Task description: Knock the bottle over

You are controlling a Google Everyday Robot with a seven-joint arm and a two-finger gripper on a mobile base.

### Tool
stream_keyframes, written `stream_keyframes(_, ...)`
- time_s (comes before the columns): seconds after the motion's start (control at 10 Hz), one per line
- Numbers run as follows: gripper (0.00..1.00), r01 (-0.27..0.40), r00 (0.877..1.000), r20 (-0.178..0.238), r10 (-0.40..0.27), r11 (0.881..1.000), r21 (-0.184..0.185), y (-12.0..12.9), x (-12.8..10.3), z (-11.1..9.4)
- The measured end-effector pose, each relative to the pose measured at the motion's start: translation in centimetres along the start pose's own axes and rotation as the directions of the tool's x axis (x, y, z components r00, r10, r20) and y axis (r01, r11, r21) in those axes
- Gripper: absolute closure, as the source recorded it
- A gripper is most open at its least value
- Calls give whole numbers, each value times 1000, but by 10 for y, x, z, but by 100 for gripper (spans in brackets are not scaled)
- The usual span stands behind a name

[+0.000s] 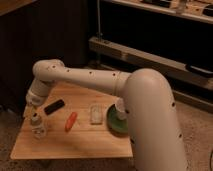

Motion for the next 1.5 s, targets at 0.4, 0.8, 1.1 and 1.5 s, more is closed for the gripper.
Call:
stream_keyframes(0.4,98,-8,1000,10,8,1000,13,0,11,-8)
stream_keyframes(0.8,98,-16,1000,21,16,1000,21,2,22,-14)
stream_keyframes(1.1,98,-19,1000,26,18,999,26,2,27,-17)
stream_keyframes(1.5,98,-22,999,24,22,999,33,1,34,-21)
